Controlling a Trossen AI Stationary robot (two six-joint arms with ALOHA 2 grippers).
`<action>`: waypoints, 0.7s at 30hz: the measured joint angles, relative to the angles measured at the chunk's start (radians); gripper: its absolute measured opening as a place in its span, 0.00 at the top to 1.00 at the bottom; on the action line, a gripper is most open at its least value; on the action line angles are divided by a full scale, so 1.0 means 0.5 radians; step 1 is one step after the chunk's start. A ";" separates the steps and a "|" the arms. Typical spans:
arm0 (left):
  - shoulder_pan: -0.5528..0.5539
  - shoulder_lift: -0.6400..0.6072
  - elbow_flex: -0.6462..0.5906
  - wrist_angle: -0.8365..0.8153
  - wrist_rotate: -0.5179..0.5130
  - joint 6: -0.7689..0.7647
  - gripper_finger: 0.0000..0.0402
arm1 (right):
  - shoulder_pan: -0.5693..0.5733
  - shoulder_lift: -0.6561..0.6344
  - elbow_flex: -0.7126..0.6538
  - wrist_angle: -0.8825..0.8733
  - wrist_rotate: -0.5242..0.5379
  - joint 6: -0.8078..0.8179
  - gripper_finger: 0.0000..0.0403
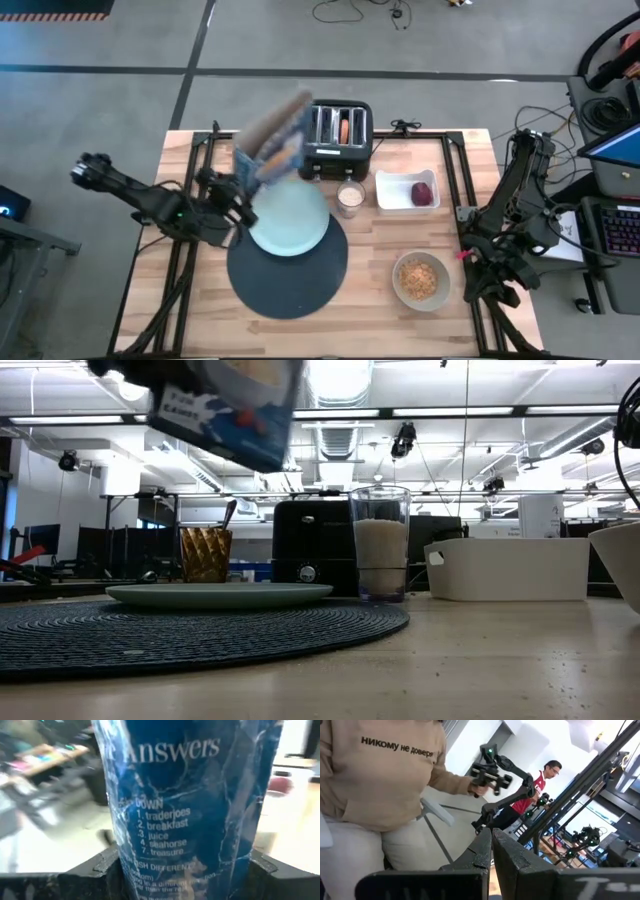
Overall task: Arrange a breakfast setting
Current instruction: Pour the cereal from the blue cereal box into the gray bowl
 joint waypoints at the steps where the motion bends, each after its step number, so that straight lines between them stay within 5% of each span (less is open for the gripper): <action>1: 0.000 -0.053 -0.017 -0.045 -0.079 -0.001 0.42 | 0.000 0.000 0.000 0.001 0.000 0.002 0.98; 10: 0.026 -0.521 -0.221 -0.446 -0.616 -0.309 0.42 | 0.000 0.001 -0.001 0.061 0.002 -0.020 0.98; 21: 0.280 -0.864 -0.828 -0.450 -0.651 -0.909 0.42 | -0.001 0.004 -0.001 0.101 0.002 -0.052 0.98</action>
